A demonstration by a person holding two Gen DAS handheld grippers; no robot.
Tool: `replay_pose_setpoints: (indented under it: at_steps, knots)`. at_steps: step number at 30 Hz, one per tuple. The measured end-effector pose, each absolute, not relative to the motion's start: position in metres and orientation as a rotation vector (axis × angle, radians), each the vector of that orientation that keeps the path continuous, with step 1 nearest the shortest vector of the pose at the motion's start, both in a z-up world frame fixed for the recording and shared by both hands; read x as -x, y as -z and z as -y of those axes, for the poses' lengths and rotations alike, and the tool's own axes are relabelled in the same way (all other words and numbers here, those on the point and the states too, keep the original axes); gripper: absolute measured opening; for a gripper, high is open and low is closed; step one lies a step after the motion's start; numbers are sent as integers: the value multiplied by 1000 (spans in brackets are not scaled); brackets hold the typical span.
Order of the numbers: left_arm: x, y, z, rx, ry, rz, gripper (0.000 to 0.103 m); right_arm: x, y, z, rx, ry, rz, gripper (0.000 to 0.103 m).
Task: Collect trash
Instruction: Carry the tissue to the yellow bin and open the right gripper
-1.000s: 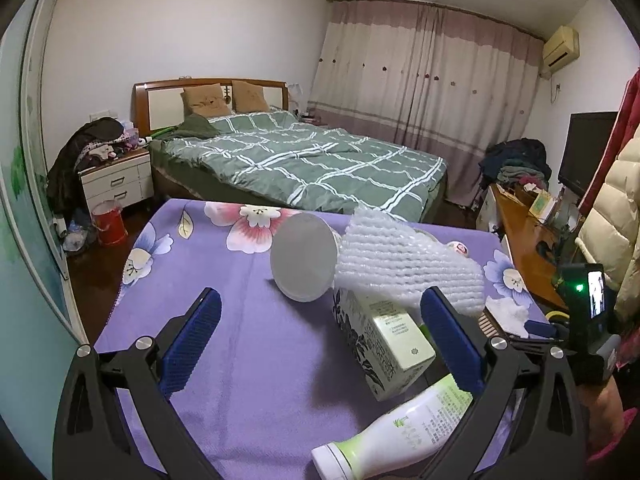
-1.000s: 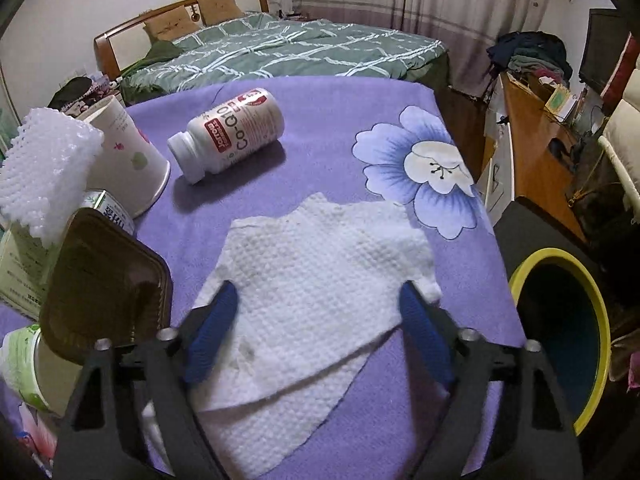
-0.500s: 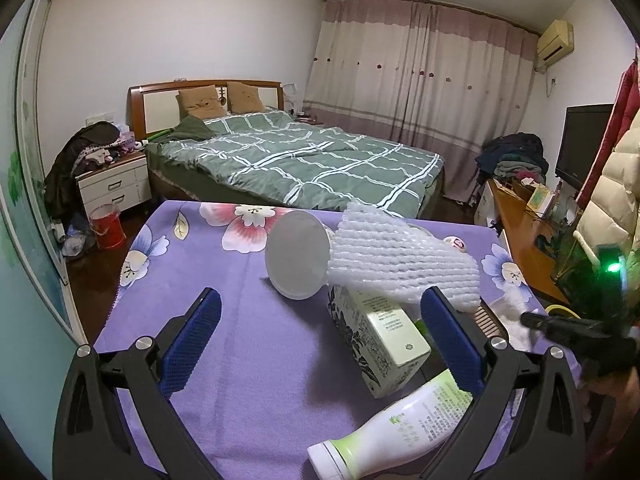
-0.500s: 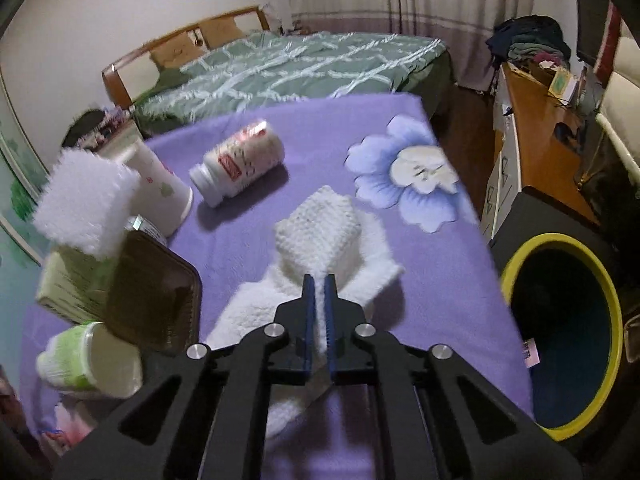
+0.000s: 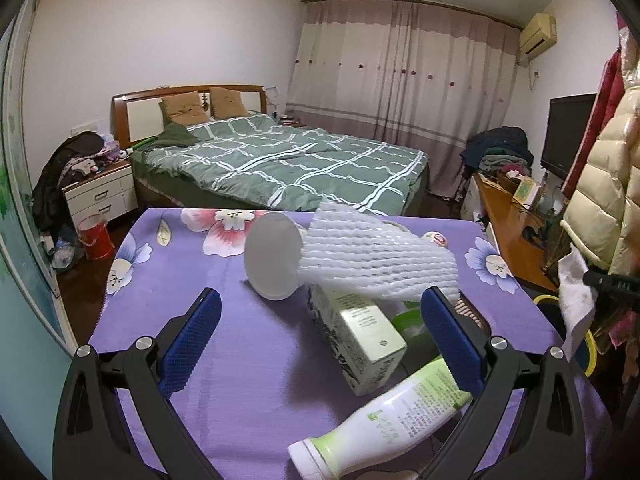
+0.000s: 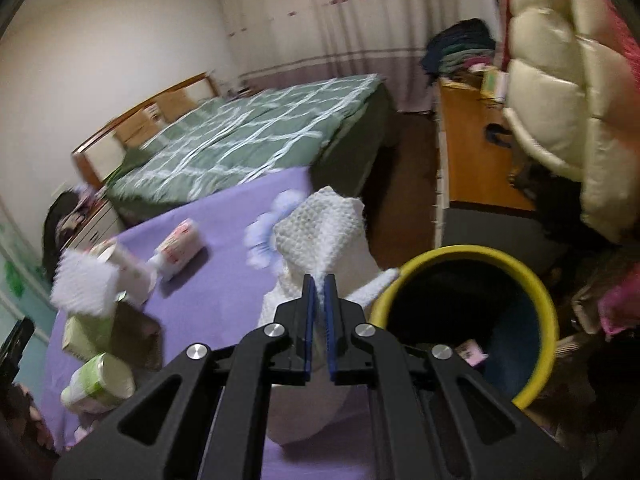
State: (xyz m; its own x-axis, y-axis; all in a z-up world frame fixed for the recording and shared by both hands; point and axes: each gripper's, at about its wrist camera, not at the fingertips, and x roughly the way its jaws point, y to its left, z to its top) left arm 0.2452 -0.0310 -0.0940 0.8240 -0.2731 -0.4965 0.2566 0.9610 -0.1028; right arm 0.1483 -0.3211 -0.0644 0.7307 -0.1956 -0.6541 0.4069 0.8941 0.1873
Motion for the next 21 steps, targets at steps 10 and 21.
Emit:
replay_pose_setpoints:
  at_steps: [10,21]
  knots:
    - [-243,97,43,1,314,-541,98,-128,76,395,-361,575,-658,5]
    - [-247,101,46,-12,334,-559,98,-129,105,412,-361,665,-722,9]
